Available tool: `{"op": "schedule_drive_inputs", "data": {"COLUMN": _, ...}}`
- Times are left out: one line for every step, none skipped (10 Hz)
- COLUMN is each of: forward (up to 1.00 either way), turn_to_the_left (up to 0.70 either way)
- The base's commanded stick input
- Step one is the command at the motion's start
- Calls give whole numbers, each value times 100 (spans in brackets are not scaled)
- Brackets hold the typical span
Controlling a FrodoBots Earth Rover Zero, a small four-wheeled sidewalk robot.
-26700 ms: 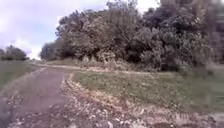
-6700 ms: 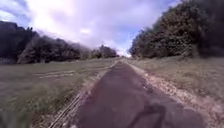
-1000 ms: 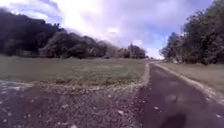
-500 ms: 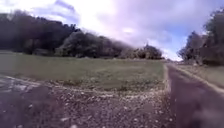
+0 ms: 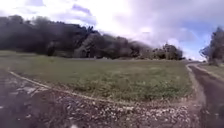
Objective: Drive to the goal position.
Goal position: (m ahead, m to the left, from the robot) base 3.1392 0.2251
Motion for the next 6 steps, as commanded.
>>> {"op": "schedule_drive_inputs", "data": {"forward": 0, "turn_to_the_left": 85}}
{"op": "schedule_drive_inputs", "data": {"forward": 0, "turn_to_the_left": 85}}
{"op": "schedule_drive_inputs", "data": {"forward": 0, "turn_to_the_left": 85}}
{"op": "schedule_drive_inputs", "data": {"forward": 0, "turn_to_the_left": 85}}
{"op": "schedule_drive_inputs", "data": {"forward": 0, "turn_to_the_left": 85}}
{"op": "schedule_drive_inputs", "data": {"forward": 0, "turn_to_the_left": 85}}
